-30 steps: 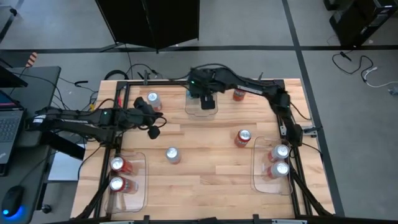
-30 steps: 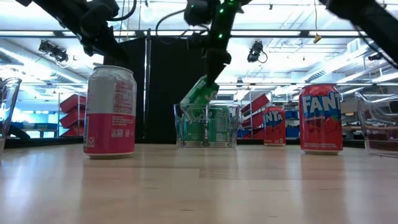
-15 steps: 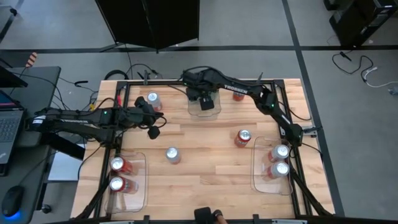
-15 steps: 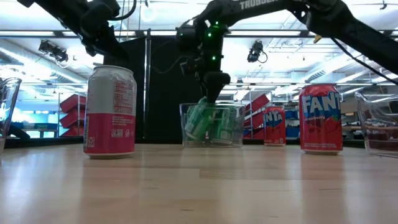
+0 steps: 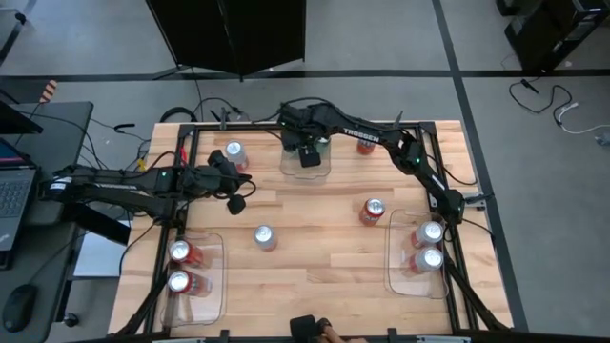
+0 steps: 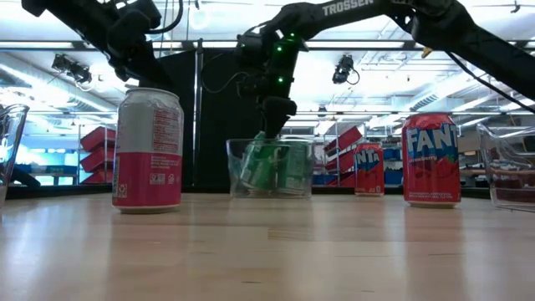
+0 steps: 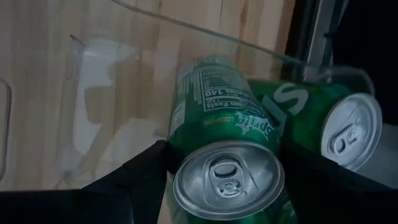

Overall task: Sort soda cans
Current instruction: Put the green soda can into the top transparent bin, then put the bottom pink and white soda can into the bottom right transparent bin

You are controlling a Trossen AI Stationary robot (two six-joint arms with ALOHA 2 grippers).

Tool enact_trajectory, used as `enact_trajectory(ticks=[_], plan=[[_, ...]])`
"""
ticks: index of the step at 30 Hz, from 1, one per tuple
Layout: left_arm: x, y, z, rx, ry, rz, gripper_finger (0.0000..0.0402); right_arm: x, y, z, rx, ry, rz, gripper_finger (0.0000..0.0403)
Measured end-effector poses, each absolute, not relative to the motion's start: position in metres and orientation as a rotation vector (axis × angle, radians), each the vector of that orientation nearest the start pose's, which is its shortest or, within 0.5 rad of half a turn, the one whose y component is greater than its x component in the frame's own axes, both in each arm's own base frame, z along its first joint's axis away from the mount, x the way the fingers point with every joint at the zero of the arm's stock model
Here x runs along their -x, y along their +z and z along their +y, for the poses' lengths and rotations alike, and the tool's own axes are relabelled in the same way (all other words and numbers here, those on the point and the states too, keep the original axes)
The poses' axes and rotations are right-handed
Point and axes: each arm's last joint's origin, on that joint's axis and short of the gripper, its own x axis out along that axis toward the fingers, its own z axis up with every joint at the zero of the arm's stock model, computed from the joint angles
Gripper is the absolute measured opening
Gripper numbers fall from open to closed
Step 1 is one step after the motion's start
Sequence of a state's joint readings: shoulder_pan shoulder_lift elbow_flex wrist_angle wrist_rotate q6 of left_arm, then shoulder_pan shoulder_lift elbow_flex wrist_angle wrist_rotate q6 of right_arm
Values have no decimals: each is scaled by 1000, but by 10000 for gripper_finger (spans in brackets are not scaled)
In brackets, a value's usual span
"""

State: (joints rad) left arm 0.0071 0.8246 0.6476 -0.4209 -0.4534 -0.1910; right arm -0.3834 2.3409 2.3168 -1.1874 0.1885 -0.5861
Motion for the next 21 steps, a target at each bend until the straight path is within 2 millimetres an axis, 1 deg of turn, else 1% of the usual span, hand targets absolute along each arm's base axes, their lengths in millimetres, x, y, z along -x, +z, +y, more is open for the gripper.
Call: enact_trajectory(ticks=[7,12,17,21], plan=[[-170,261,14,51,498,537,1,-454,260,-189,388,-152,1239,275],[-170,261,14,53,498,536,1,-460,264,-191,408,-187,1167,296],[-170,261,14,59,492,536,1,-461,268,-195,417,-209,1129,318],[-170,261,13,73,489,535,1,-460,268,-197,412,-198,1128,322]])
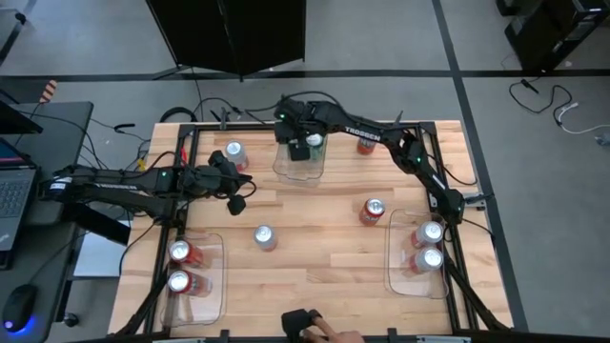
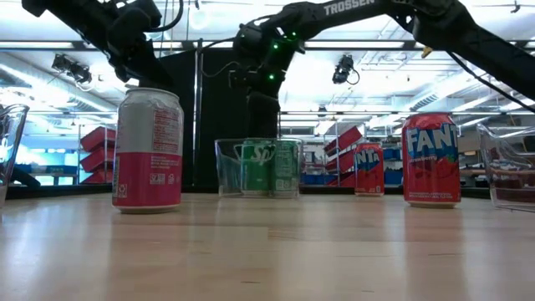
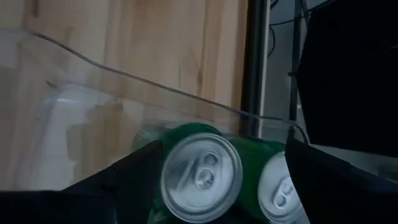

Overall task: Sort soda cans
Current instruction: Put the bottom pink and white soda can into the bottom right transparent bin

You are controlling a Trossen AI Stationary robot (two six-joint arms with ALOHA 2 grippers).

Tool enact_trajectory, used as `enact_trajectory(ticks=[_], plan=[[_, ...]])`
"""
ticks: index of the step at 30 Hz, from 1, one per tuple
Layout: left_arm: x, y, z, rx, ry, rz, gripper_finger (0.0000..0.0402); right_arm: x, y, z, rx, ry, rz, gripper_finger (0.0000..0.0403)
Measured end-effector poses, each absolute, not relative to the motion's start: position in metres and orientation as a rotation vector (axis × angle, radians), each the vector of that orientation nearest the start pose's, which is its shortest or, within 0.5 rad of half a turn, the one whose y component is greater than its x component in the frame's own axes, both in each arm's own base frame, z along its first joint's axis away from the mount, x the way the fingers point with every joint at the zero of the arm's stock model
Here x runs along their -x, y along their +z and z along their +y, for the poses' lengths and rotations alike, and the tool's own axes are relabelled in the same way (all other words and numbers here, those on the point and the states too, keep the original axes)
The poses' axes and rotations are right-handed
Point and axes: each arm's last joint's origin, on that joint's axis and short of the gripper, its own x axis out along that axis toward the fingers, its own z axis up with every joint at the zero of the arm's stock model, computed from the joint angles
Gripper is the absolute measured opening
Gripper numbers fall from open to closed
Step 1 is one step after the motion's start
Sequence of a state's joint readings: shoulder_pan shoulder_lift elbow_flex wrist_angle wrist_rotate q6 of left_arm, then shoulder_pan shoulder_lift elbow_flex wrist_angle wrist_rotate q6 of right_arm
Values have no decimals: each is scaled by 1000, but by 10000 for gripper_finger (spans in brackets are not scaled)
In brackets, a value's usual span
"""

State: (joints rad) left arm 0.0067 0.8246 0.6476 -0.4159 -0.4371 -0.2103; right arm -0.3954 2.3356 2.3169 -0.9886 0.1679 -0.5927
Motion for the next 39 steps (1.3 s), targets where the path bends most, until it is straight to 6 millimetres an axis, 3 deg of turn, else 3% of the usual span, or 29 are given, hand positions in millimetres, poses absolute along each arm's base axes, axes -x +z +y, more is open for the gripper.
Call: enact_trajectory(ticks=[4,9,12,15,17,25,30,34,39], plan=[[-171,261,13,75,488,532,1,-458,275,-198,454,-220,1127,310],[-171,261,13,75,488,529,1,-450,310,-178,456,-196,1066,257],[-171,261,13,38,480,541,1,-444,319,-161,298,-12,1018,177],[-170,261,14,20,487,541,1,-446,312,-140,147,231,968,62],[-171,262,14,3,482,536,1,-452,303,-124,104,344,941,18],[-173,265,13,-13,458,502,0,-480,261,-60,150,483,861,3],[-176,255,12,-9,390,429,0,-487,244,-43,175,461,805,1],[-176,245,12,-15,383,405,0,-479,236,-40,162,389,754,0],[-176,246,11,-7,348,346,0,-449,230,-42,116,261,638,0]])
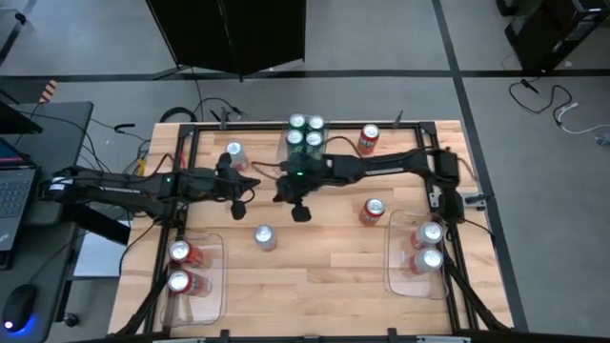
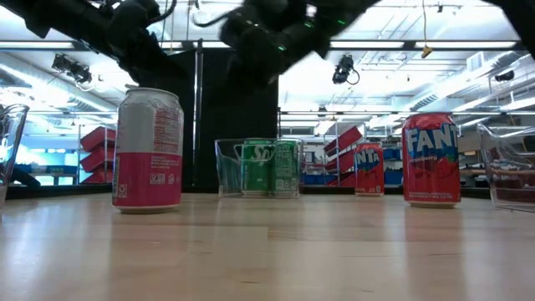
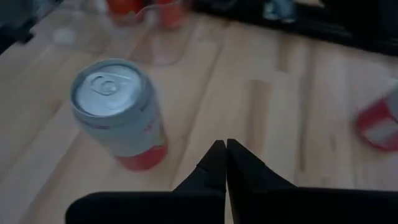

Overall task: Sort soda cans
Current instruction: Put the bottom pink and white soda can into the bottom right transparent bin

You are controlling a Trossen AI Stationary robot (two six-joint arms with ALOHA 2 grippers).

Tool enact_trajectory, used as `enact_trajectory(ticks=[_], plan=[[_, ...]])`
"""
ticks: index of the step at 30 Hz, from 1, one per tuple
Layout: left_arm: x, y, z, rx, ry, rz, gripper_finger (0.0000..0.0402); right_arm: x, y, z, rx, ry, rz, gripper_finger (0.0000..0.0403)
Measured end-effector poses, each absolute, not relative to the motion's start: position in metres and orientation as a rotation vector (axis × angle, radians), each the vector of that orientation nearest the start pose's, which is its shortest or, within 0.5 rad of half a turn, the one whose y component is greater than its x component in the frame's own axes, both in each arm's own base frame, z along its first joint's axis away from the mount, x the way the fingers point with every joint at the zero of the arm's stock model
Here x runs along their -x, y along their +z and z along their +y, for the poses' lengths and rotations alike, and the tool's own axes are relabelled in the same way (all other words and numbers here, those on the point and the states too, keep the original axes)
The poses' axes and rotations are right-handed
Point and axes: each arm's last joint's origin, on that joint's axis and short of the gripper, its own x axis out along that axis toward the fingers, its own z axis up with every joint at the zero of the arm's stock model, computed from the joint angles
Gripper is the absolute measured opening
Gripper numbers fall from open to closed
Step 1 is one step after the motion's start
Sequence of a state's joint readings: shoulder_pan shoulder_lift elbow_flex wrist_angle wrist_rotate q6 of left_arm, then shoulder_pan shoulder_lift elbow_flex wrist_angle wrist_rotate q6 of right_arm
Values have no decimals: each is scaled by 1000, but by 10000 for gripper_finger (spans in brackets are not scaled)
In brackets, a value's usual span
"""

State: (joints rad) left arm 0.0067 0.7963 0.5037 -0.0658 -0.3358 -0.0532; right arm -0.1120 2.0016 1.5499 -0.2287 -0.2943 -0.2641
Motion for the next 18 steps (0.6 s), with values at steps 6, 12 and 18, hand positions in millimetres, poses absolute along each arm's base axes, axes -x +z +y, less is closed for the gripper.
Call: enact_trajectory(ticks=[6,12,18], plan=[[-178,252,9,-18,281,283,0,-406,216,-27,77,99,439,0],[-180,257,6,-40,185,235,0,-384,195,6,55,56,259,0],[-181,261,3,-81,66,188,0,-393,189,33,-29,103,229,2]])
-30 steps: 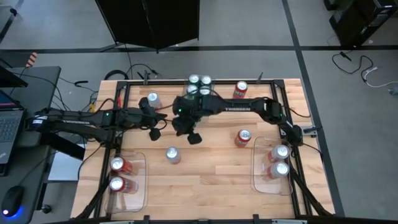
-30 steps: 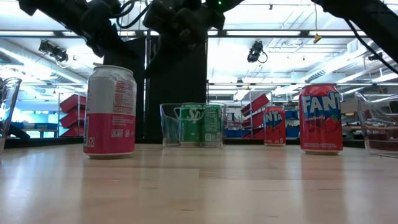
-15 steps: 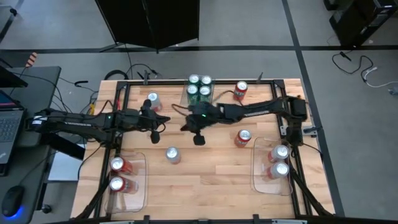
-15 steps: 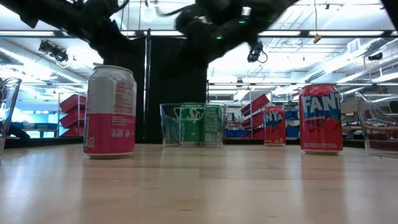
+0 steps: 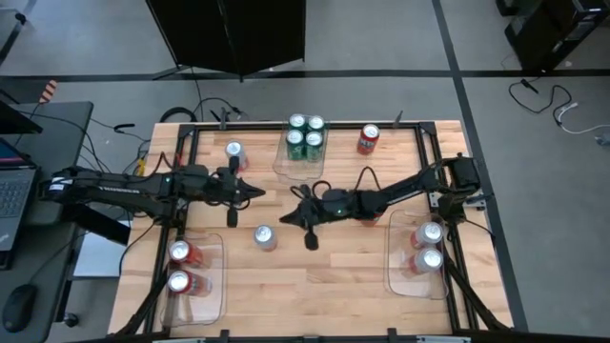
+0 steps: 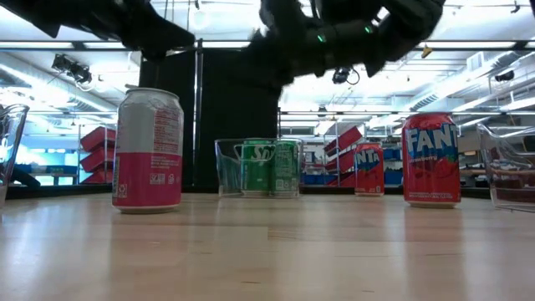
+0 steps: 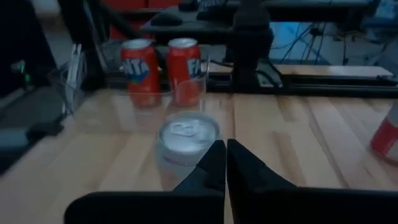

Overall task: Sort soda cans
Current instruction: Put the bottom pink and white soda can into the bottom right transparent bin

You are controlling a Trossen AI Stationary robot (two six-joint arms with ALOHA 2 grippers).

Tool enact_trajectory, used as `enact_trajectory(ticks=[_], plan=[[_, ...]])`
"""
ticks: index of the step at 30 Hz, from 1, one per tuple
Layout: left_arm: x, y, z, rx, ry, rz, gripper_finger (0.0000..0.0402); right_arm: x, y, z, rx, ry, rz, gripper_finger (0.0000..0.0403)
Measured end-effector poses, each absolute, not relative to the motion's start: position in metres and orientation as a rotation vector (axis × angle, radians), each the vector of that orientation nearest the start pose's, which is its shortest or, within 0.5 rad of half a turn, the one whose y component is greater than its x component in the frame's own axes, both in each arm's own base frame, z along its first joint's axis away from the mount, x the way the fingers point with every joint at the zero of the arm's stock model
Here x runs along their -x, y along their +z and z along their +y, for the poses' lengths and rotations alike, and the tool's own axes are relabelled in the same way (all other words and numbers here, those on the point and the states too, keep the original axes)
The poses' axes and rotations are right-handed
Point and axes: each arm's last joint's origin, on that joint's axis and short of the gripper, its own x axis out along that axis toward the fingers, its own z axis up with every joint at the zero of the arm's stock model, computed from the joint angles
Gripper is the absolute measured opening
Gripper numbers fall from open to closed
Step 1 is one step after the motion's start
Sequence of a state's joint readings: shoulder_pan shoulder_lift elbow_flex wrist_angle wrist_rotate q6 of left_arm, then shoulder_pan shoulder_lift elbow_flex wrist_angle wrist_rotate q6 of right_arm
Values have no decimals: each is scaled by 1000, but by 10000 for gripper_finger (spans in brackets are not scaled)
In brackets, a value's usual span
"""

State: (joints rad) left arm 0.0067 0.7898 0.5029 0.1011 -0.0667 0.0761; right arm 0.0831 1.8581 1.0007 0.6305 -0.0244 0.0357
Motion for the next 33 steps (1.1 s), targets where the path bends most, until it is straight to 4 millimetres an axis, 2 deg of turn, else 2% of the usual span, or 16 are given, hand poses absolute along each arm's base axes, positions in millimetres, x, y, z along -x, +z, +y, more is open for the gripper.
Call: enact_trajectory(ticks=[3,7,12,17,22,25,33], plan=[[-181,262,1,-72,10,178,0,-405,198,45,-86,74,191,20],[-180,254,-3,-48,-86,101,0,-418,198,64,-71,52,188,76],[-169,238,-3,-50,-102,32,0,-435,208,80,-55,-50,158,185],[-155,227,-3,-49,-102,8,0,-450,198,90,-87,-68,232,303],[-145,219,-3,-49,-101,-18,0,-463,193,96,-63,-131,318,384],[-142,217,-3,-45,-102,-26,0,-464,192,97,-37,-195,351,396],[-142,214,-4,-53,-108,-19,0,-463,190,99,-120,-181,390,383]])
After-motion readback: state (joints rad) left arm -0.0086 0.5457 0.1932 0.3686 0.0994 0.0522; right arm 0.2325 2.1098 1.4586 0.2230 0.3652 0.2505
